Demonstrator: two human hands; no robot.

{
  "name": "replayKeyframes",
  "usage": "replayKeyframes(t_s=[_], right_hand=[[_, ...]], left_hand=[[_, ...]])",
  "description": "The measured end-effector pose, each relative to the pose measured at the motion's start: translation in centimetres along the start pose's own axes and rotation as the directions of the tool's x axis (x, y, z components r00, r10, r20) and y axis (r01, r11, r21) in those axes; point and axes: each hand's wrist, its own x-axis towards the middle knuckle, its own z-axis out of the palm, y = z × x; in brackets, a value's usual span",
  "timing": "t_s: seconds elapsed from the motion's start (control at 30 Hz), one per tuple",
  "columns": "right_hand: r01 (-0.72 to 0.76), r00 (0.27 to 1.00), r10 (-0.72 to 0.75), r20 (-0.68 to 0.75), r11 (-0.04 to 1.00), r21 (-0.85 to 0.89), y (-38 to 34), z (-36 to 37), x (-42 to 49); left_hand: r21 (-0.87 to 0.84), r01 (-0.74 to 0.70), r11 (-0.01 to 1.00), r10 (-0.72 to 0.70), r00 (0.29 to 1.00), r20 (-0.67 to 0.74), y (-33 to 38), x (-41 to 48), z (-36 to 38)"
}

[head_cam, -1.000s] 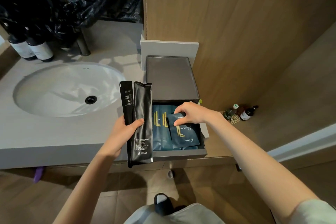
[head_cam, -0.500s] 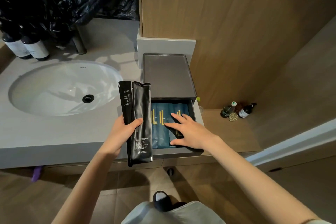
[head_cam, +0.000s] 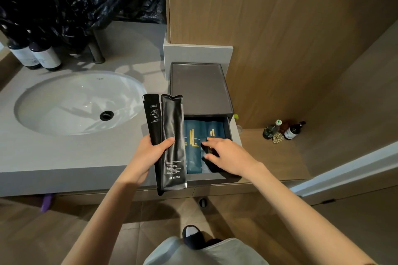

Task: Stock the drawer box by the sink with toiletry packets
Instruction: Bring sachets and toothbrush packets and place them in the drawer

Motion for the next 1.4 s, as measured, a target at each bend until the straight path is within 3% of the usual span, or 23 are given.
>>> replayKeyframes(t_s=[0.07,0.1,0.2,0.33,0.6,0.67,0.73,0.8,0.9,1.0,1.13,1.27,1.4], right_hand=[[0.010,0.983,0.045,-0.175,0.955,0.297,-1.0,-0.5,-0.3],[0.004,0.971,0.107,-0.212,0.885,0.465,-1.6,-0.7,-0.4],[-0.022,0.954,0.240,-0.181,0.655,0.755,-3.2,-0.9,-0.4],[-0.073,0.939,0.328,-0.101,0.479,0.875,-4.4,-0.3,-0.2],[-0.006,0.898,0.416,-0.142,0.335,0.942,-4.4,-2.5,-1.4],[0.063,0.858,0.436,-0.273,0.439,0.897,-4.0,-4.0,-2.0],[0.114,0.776,0.398,-0.488,0.674,0.730,-3.5,-5.3,-2.8],[0.167,0.700,0.266,-0.663,0.842,0.513,-3.2,-6.2,-3.4],[0.242,0.626,0.005,-0.780,0.949,0.200,-2.3,-6.9,-3.5],[0.309,0.622,-0.193,-0.759,0.951,0.011,-1.3,-6.5,-2.9],[0.393,0.594,-0.268,-0.759,0.919,-0.017,-1.0,-5.3,-2.8],[0.443,0.569,-0.238,-0.788,0.895,0.049,-1.1,-4.4,-2.6],[0.434,0.600,-0.123,-0.791,0.880,0.192,-1.5,-3.5,-2.2]], left_hand=[[-0.013,0.007,1.000,-0.007,1.000,0.009,0.0,0.0,0.3],[-0.017,0.013,1.000,-0.013,1.000,0.013,0.0,-0.1,0.4],[-0.012,0.013,1.000,-0.013,1.000,0.027,0.0,-0.2,0.9],[0.008,-0.005,1.000,0.004,0.999,0.050,0.4,-0.3,1.4],[0.029,-0.094,0.995,0.091,0.991,0.101,2.4,-0.5,1.1],[0.000,-0.122,0.993,0.121,0.990,0.069,2.9,-0.4,0.4],[-0.038,-0.132,0.990,0.133,0.991,0.009,3.4,-0.3,-0.3],[-0.167,-0.084,0.982,0.088,0.996,0.016,3.9,-0.2,-0.8],[-0.378,0.085,0.922,-0.027,0.987,0.156,4.6,-0.1,-1.0],[-0.312,0.217,0.925,-0.110,0.939,0.326,4.7,0.3,-0.8],[-0.183,0.258,0.949,-0.158,0.889,0.429,4.3,0.5,0.0],[-0.043,0.136,0.990,-0.107,0.908,0.405,3.8,0.3,0.8],[-0.008,0.091,0.996,-0.085,0.951,0.297,3.5,0.1,1.2]])
